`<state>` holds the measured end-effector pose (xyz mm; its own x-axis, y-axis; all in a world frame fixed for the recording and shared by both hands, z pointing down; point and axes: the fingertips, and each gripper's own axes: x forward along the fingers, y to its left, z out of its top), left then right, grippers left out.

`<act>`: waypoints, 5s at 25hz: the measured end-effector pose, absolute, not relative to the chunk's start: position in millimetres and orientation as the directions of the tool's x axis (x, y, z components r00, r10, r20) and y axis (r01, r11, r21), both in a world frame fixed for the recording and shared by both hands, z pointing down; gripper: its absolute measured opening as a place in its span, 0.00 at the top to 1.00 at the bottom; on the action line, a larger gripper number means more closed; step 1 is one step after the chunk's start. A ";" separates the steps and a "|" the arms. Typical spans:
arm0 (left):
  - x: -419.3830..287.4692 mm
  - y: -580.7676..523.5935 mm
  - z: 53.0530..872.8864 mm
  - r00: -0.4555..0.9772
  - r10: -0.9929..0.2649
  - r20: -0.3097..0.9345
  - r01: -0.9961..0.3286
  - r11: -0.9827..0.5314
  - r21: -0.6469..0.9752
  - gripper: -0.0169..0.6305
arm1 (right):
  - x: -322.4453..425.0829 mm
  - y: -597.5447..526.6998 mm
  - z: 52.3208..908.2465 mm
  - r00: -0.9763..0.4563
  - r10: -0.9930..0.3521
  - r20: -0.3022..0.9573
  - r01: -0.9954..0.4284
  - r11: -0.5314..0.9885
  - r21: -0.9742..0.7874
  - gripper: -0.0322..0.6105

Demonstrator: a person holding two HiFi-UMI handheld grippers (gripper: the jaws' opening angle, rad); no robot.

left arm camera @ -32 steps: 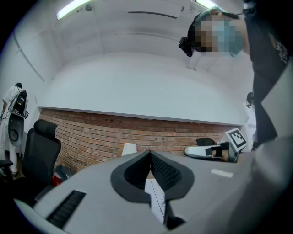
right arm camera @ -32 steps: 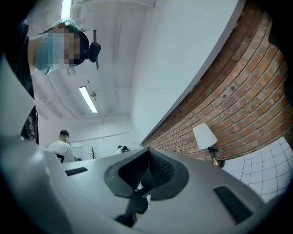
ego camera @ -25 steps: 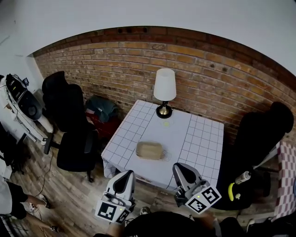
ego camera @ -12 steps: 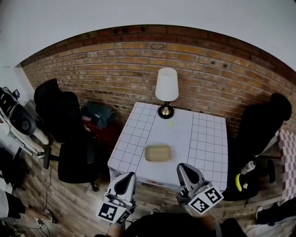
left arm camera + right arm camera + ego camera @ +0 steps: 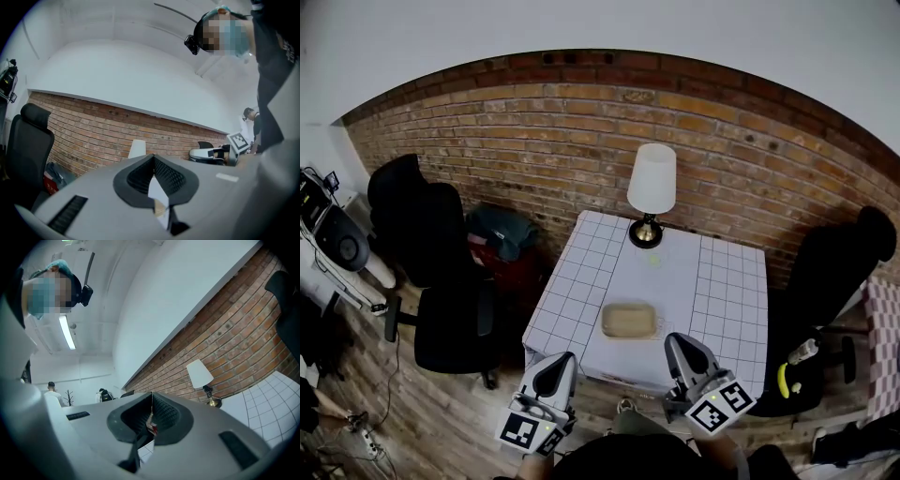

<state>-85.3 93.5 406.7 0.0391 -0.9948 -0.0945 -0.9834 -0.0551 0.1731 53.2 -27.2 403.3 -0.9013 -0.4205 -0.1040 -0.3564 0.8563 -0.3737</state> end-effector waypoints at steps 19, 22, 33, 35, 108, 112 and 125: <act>-99.0 -20.0 417.0 0.063 -0.997 -0.041 -0.986 -0.069 0.153 0.96 | 50.6 -128.3 421.6 -0.904 -0.421 -0.069 -0.359 0.837 -0.413 0.94; -98.7 -32.1 425.3 0.074 -0.997 -0.027 -0.982 -0.077 0.171 0.96 | 52.1 -134.8 425.0 -0.900 -0.430 -0.072 -0.362 0.830 -0.425 0.94; -113.8 -80.8 438.3 0.238 -0.971 0.010 -0.952 -0.231 0.200 0.96 | 50.8 -148.3 442.1 -0.821 -0.570 -0.038 -0.503 0.753 -0.425 0.94; -122.2 -85.6 443.2 0.267 -0.963 0.027 -0.945 -0.256 0.203 0.96 | 47.4 -149.2 447.8 -0.797 -0.604 -0.025 -0.537 0.726 -0.429 0.94; -126.2 -103.9 686.5 0.572 -0.661 0.486 -0.783 -0.264 0.563 0.64 | 10.4 -144.6 684.9 -0.614 -0.652 0.446 -0.780 0.415 -0.468 0.76; -126.2 -101.8 686.3 0.573 -0.662 0.483 -0.779 -0.258 0.572 0.64 | 10.8 -145.6 682.7 -0.611 -0.657 0.441 -0.780 0.405 -0.478 0.77; -140.7 -109.1 667.7 0.540 -0.729 0.420 -0.780 -0.247 0.575 0.78 | 13.9 -151.4 662.1 -0.604 -0.701 0.380 -0.772 0.393 -0.500 0.85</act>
<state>-140.7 -109.1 667.7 0.5405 -0.7293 0.4196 -0.7800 -0.2473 0.5749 13.9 -151.4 662.1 -0.6035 -0.7009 0.3801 -0.7715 0.3931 -0.5002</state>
